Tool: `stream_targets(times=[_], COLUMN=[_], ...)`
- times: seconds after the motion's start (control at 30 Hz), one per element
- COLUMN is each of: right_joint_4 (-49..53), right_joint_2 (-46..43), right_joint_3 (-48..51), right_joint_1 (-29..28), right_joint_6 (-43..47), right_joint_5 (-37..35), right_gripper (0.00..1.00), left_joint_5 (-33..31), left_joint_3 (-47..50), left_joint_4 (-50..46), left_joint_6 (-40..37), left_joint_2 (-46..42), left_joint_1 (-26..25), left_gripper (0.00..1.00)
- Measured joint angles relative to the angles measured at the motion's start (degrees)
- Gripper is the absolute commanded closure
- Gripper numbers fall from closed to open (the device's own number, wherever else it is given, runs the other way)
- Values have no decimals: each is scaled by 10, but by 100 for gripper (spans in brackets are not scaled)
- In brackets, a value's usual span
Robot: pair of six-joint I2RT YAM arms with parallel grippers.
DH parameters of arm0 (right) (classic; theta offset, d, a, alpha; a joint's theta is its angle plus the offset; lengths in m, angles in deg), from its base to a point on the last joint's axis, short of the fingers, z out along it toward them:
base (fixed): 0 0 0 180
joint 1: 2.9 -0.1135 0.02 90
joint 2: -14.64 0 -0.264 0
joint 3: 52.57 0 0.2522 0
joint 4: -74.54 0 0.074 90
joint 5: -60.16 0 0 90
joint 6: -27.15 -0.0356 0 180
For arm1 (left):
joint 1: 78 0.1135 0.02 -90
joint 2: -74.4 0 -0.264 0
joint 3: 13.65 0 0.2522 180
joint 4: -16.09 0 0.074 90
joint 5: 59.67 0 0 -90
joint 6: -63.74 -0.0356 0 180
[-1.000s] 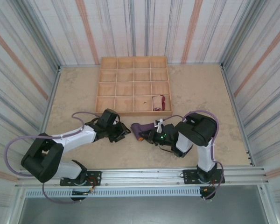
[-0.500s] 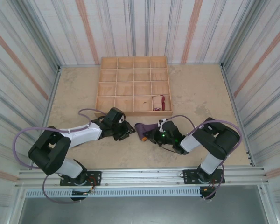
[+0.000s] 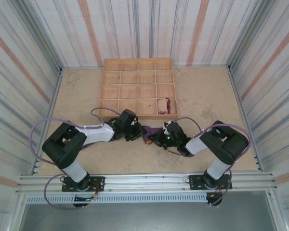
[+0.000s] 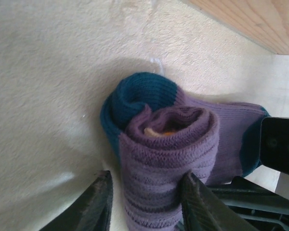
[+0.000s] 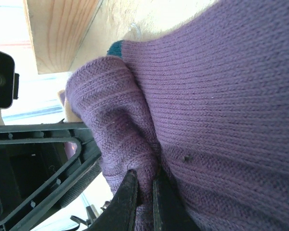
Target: Roll the socks
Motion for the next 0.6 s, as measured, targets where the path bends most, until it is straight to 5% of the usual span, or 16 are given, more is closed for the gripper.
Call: stream_targets(times=[0.13, 0.27, 0.6], right_joint_4=[2, 36, 320], right_joint_2=[0, -10, -87], right_joint_3=[-1, -14, -117], right_joint_1=[0, 2, -73], right_joint_6=[0, 21, 189], right_joint_5=[0, -2, -94], right_gripper=[100, 81, 51], left_joint_5=[0, -9, -55], left_joint_3=[-7, -22, -38], left_joint_4=[12, -9, -129], left_joint_6=[1, -2, 1], left_joint_2=[13, 14, -35], left_joint_1=[-1, -1, -1], left_gripper=[82, 98, 100])
